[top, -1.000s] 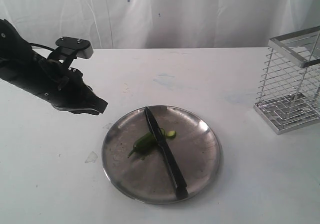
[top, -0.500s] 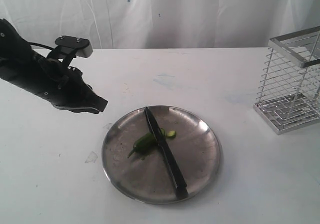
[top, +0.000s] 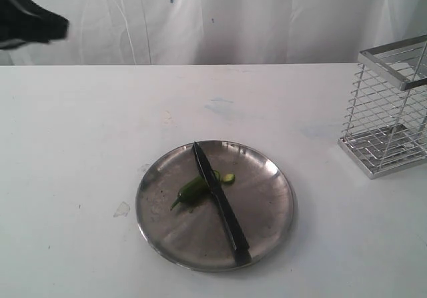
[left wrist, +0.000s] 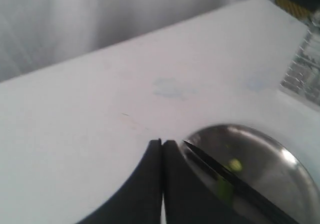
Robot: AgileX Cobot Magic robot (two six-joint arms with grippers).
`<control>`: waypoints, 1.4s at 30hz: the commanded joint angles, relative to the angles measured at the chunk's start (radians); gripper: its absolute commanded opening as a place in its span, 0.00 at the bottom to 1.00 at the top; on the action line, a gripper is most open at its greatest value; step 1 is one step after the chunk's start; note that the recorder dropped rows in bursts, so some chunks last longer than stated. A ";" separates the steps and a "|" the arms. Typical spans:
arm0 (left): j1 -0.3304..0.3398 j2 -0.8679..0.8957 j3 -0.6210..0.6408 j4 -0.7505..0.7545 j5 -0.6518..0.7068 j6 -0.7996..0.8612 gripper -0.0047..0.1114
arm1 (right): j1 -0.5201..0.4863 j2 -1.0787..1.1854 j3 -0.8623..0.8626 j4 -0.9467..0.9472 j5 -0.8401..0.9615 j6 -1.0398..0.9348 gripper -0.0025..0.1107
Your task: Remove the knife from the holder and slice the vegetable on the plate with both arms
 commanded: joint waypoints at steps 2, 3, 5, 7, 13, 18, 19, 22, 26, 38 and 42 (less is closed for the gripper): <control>0.257 -0.167 0.005 0.015 -0.028 -0.002 0.04 | 0.004 -0.005 -0.001 0.001 -0.014 0.001 0.02; 0.292 -0.188 0.005 0.029 -0.056 -0.002 0.04 | 0.004 -0.005 -0.001 0.001 -0.014 0.001 0.02; 0.322 -0.221 0.005 0.089 -0.124 0.018 0.04 | 0.004 -0.005 -0.001 0.001 -0.014 0.001 0.02; 0.320 -0.242 0.005 0.242 -0.179 0.044 0.04 | 0.004 -0.005 -0.001 0.001 -0.014 0.001 0.02; 0.253 -0.358 0.005 0.337 -0.064 0.045 0.04 | 0.004 -0.005 -0.001 0.001 -0.014 0.001 0.02; 0.226 -0.445 0.005 0.234 0.036 0.045 0.04 | 0.004 -0.005 -0.001 0.001 -0.014 0.001 0.02; 0.226 -0.459 0.005 0.244 0.044 0.045 0.04 | 0.004 -0.005 -0.001 0.001 -0.014 0.001 0.02; 0.226 -0.492 0.005 0.251 0.064 0.045 0.04 | 0.004 -0.005 -0.001 0.001 -0.014 0.001 0.02; 0.226 -0.507 0.007 0.147 0.029 0.045 0.04 | 0.004 -0.005 -0.001 0.001 -0.014 0.001 0.02; 0.227 -0.704 0.425 0.637 -0.157 -0.593 0.04 | 0.004 -0.005 -0.001 0.001 -0.014 0.001 0.02; 0.227 -0.788 0.773 0.566 -0.464 -0.603 0.04 | 0.004 -0.005 -0.001 0.001 -0.014 0.001 0.02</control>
